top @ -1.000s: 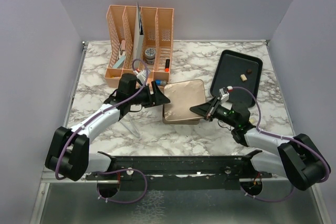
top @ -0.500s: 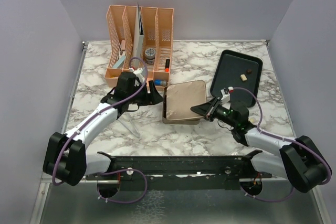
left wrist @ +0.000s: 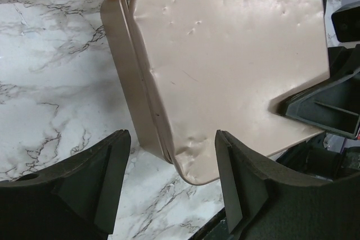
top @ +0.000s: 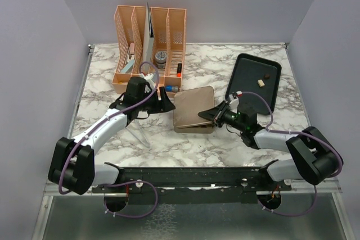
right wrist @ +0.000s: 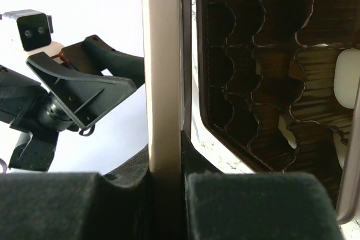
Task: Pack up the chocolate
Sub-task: Close the box lid on the packing box.
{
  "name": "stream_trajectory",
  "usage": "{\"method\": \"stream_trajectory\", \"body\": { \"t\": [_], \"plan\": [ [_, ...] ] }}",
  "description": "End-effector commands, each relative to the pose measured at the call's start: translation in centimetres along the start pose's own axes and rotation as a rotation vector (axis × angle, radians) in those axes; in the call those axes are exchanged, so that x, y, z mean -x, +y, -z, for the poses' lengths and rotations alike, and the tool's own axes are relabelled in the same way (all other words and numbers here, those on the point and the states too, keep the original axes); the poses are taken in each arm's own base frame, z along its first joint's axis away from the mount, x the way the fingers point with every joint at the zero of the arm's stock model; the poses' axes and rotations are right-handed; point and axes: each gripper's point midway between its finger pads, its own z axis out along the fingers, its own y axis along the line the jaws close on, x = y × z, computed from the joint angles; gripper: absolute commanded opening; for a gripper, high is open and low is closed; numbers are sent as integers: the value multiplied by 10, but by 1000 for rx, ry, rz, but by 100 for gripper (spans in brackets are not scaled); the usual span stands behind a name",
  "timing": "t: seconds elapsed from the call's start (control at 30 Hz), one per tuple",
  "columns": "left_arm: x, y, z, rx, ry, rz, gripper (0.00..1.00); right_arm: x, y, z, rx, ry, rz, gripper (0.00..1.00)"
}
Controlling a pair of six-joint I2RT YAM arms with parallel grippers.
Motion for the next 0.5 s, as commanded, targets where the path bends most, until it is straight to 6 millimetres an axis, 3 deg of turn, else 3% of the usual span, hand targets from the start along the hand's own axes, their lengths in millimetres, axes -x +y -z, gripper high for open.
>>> {"method": "stream_trajectory", "body": {
  "t": [0.0, 0.2, 0.47],
  "plan": [
    [3, -4, -2, -34, 5, 0, 68, 10, 25, -9, 79, -46, 8, 14],
    [-8, -13, -10, -108, 77, 45, 63, 13, 19, -12, 58, -57, 2, 14],
    [-6, -8, -19, -83, 91, 81, 61, 8, 3, -17, 35, -38, -33, 14]
  ]
}}
